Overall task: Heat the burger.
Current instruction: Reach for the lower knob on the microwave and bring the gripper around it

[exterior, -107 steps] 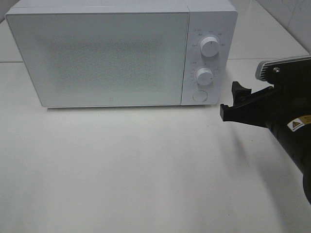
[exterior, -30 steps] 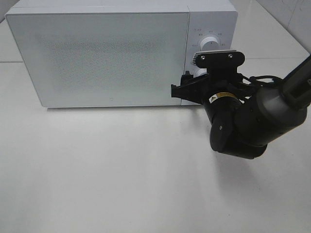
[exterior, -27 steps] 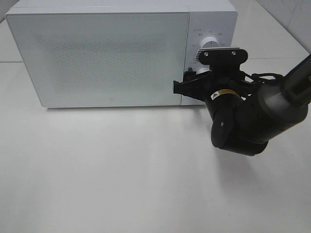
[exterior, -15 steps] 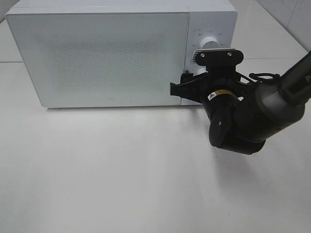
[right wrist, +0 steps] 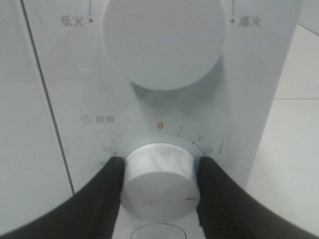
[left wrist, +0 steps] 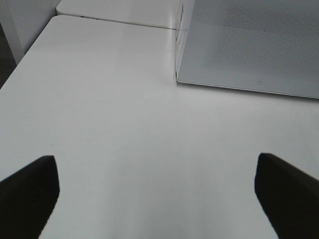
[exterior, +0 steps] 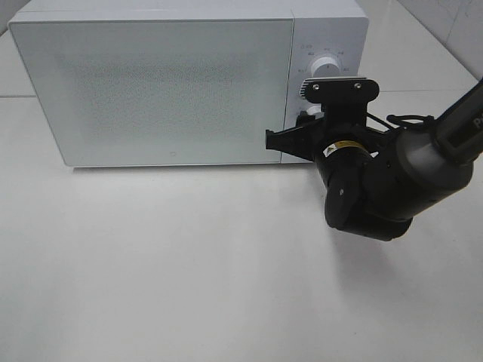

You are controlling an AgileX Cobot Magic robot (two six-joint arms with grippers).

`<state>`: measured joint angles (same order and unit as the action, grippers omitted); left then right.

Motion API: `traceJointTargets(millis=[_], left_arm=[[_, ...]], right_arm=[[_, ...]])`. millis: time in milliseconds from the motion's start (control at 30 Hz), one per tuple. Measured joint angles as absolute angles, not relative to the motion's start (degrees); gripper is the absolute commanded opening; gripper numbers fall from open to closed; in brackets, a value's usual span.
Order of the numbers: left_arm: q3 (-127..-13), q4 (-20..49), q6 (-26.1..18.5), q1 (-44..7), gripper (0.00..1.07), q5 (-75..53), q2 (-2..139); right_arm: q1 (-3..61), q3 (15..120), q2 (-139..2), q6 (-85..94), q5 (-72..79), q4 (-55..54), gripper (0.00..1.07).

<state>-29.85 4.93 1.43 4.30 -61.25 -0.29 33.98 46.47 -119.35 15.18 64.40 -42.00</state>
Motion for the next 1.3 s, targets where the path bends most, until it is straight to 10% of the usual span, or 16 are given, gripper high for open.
traceJointTargets(millis=[633, 1300], left_arm=[[-29.85, 4.93, 1.43, 4.3, 1.0, -61.25, -0.29], [-29.85, 4.93, 1.43, 4.3, 1.0, -61.25, -0.29]], right_arm=[[33.75, 46.07, -119.92, 6.59, 66.0, -39.42, 0.01], [33.17, 44.98, -120.15, -49.5, 67.21, -35.18, 0.01]])
